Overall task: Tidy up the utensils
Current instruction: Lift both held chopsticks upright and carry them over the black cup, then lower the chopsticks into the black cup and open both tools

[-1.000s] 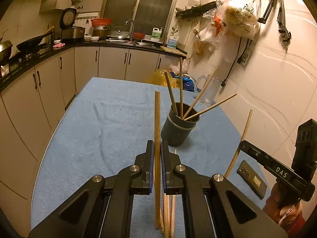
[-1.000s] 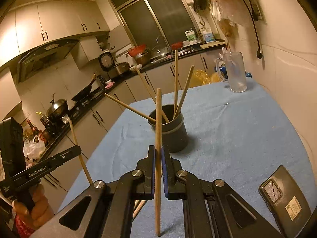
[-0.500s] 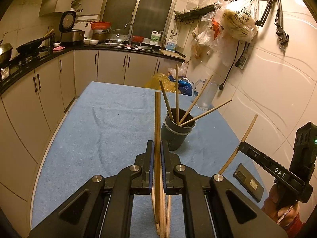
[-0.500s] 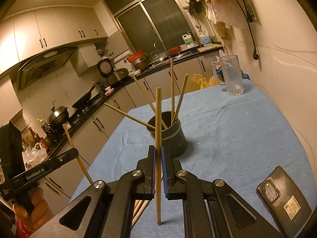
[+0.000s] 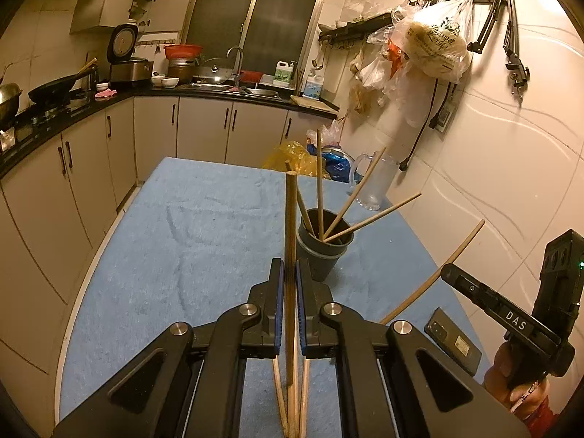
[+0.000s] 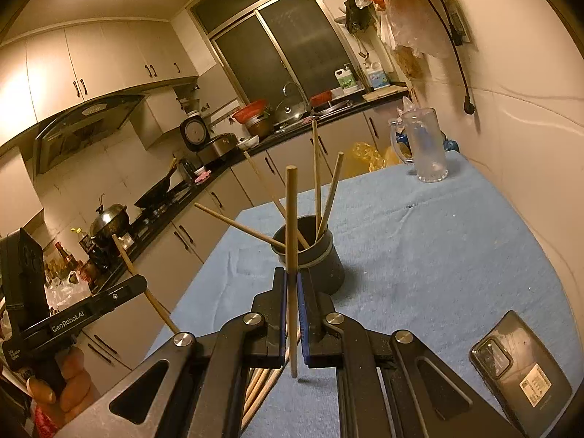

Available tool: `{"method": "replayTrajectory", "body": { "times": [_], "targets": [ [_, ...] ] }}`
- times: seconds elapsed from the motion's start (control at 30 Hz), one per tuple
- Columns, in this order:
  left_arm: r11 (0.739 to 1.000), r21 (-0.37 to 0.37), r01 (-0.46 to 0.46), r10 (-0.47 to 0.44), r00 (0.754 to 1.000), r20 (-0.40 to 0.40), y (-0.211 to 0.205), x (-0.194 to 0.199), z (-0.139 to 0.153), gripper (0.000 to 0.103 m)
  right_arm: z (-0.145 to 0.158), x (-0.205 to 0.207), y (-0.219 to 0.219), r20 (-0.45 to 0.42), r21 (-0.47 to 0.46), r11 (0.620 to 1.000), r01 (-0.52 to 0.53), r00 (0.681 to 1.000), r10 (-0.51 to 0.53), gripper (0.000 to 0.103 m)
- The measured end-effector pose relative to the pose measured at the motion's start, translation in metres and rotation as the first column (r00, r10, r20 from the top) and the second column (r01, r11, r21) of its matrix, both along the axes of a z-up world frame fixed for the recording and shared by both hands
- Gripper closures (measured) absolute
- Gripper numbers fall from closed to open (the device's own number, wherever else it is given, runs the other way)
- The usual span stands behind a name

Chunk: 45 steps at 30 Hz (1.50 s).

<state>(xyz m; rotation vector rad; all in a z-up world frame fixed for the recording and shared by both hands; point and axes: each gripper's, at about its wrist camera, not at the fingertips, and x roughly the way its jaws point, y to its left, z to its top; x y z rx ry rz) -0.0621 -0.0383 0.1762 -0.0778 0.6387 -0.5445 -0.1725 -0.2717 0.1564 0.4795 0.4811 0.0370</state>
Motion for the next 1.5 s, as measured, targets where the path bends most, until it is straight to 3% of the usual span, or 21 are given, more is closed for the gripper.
{"method": "replayTrajectory", "body": {
  "times": [0.8,1.13,1.5],
  "targets": [
    [0.998,0.003,0.069,-0.069,0.996,0.065,-0.036,0.017,0.046,0.097,0.04,0.014,-0.01,0.066,-0.014,1.0,0.014,0.998,-0.013,0.097],
    [0.997,-0.033,0.072,-0.069,0.994,0.086,-0.055,0.052,0.085,0.097,0.075,0.046,-0.027,0.107,-0.018,0.999,0.045,0.993,-0.043,0.097],
    [0.996,-0.048,0.069,-0.065,0.994,0.089,-0.082,0.101,0.103,0.097,0.096,0.096,-0.041,0.11,-0.017,0.995,0.094,0.99,-0.092,0.097]
  ]
}}
